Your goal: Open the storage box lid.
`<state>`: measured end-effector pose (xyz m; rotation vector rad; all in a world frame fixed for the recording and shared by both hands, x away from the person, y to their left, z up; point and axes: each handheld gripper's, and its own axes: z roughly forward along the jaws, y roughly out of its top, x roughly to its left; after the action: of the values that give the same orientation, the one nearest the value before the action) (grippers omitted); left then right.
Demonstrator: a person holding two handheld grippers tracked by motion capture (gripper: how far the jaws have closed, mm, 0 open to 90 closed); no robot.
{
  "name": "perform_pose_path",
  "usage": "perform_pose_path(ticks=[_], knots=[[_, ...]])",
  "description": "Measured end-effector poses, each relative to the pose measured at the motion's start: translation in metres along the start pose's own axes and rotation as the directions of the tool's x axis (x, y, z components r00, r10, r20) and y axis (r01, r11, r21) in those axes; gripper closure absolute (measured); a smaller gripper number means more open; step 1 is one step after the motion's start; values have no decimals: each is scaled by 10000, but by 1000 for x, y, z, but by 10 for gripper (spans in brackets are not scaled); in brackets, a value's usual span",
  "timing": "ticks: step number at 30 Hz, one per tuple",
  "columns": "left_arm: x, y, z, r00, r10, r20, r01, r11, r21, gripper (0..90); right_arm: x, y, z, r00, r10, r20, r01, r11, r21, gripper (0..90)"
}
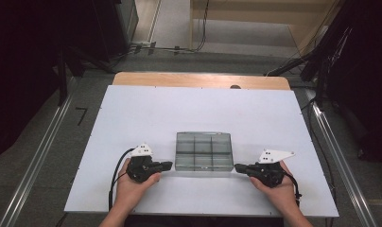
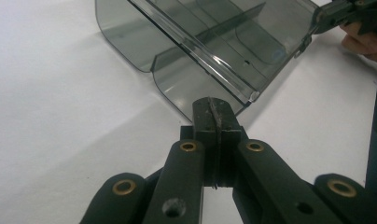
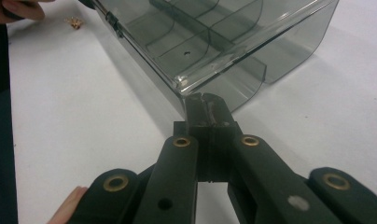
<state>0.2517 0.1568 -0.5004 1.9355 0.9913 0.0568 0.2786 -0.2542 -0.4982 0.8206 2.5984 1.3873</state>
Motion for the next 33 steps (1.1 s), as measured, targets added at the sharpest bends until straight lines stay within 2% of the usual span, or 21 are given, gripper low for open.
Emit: perform_pose_path(ticks=[7,17,27,33], knots=[[-3,1,5,9998,159,115,-162,9996,225,900,1,0,0,9997,-208,-122,208,9998,-18,885],[-5,2,2,9995,280,160,-282,9995,141,900,1,0,0,9990,-413,-169,409,9990,-188,885],[-5,3,-1,9984,382,420,-375,9992,-163,900,2,1,-1,9983,-551,-204,543,9978,-385,886],[-6,4,-1,9982,426,413,-413,9986,-327,900,3,2,-2,9982,-569,-189,560,9973,-468,887]])
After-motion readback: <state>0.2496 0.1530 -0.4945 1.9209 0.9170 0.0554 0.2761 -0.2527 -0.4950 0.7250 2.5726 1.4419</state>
